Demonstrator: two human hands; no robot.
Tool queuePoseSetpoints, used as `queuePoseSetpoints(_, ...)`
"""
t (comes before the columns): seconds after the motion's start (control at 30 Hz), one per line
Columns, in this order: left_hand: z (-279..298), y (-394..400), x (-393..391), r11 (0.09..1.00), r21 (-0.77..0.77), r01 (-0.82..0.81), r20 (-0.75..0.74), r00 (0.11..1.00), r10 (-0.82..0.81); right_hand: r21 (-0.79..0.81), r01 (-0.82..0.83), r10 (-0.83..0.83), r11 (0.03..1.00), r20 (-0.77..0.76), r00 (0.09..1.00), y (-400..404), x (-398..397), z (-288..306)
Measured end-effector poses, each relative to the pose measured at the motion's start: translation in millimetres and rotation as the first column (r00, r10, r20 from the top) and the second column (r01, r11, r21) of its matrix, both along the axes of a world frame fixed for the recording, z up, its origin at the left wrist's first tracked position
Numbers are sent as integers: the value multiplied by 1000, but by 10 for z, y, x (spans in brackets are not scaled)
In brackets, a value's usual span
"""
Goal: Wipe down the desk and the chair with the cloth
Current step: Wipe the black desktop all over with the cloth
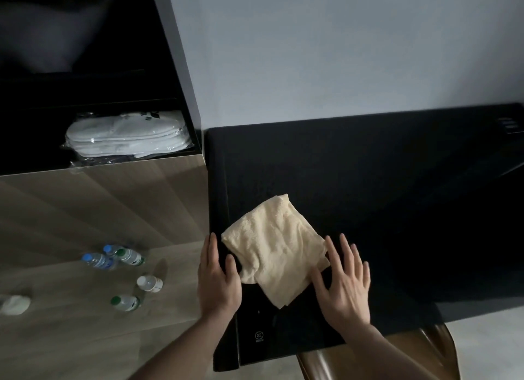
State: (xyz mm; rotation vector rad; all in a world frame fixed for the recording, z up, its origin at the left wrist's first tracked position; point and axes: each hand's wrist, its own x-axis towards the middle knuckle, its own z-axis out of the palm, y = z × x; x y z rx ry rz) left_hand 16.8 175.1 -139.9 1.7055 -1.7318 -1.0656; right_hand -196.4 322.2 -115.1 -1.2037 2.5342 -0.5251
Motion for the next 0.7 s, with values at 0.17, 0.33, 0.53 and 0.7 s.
queuePoseSetpoints(0.17,183,115,1,909,-225,351,123,936,-331,48,25,-20,999,-94,995,286,-133,-181)
queuePoseSetpoints(0.33,389,38,-590,673,-63,737,430,628,-648,1,41,-41,999,-93,995,278,-123,-169)
queuePoseSetpoints(0.53,326,-107,-821,626,143,766,695,373,-615,11,4,-3,1000,-84,996,285,-148,-198)
queuePoseSetpoints(0.7,372,-164,-948,686,143,713,637,464,-615,78,-78,88,994,-129,988,503,-470,-165)
